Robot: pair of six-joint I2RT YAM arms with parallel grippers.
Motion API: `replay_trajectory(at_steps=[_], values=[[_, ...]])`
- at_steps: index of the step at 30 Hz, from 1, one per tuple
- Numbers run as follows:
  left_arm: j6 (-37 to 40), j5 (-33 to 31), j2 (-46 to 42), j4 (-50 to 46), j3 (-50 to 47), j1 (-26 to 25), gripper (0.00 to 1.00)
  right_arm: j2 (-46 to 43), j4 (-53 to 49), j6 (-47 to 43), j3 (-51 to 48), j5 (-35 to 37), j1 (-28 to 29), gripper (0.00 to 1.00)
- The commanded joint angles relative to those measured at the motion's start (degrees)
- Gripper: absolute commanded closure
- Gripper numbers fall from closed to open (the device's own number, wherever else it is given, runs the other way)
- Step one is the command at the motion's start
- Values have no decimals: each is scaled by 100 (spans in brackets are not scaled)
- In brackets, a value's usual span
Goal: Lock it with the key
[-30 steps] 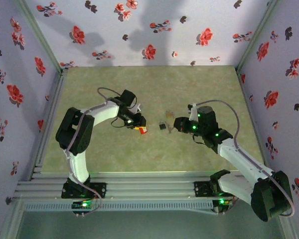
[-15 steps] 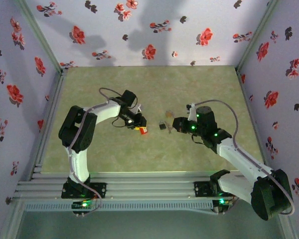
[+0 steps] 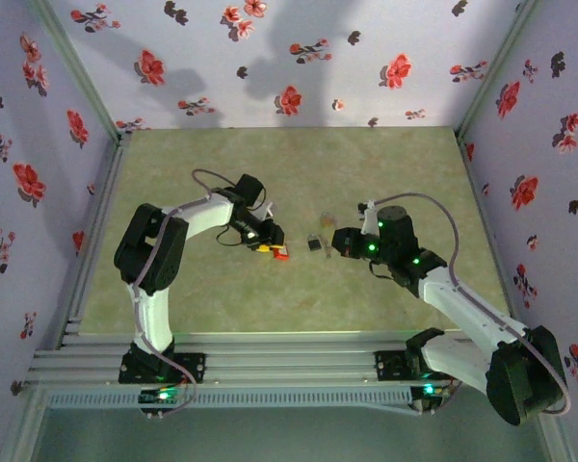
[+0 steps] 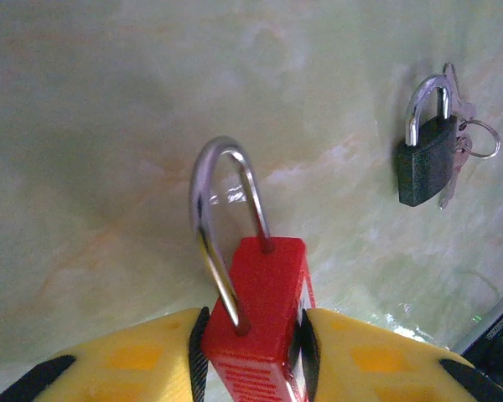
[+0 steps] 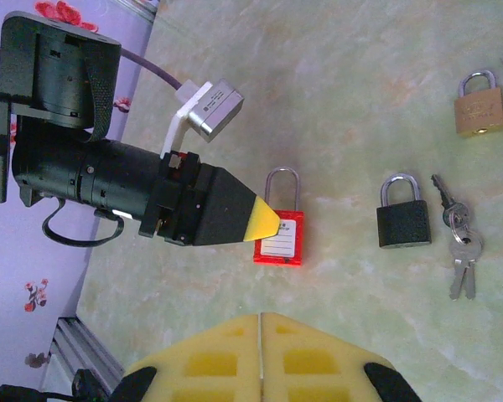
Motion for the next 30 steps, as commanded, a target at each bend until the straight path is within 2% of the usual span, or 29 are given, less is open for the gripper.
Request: replay_trajectory(at_steps=[1, 17, 25, 30], values=[[149, -85, 128, -193, 172, 42, 63, 14, 71, -172, -44, 62, 60, 100], [28, -437, -221, -211, 81, 94, 61, 189, -62, -347, 41, 111, 178, 100], [-386, -809, -1440, 159, -482, 156, 52, 657, -314, -675, 339, 124, 442, 100], [-636, -1098, -2512, 641, -1170, 247, 41, 1088, -612, -821, 655, 387, 638, 100]])
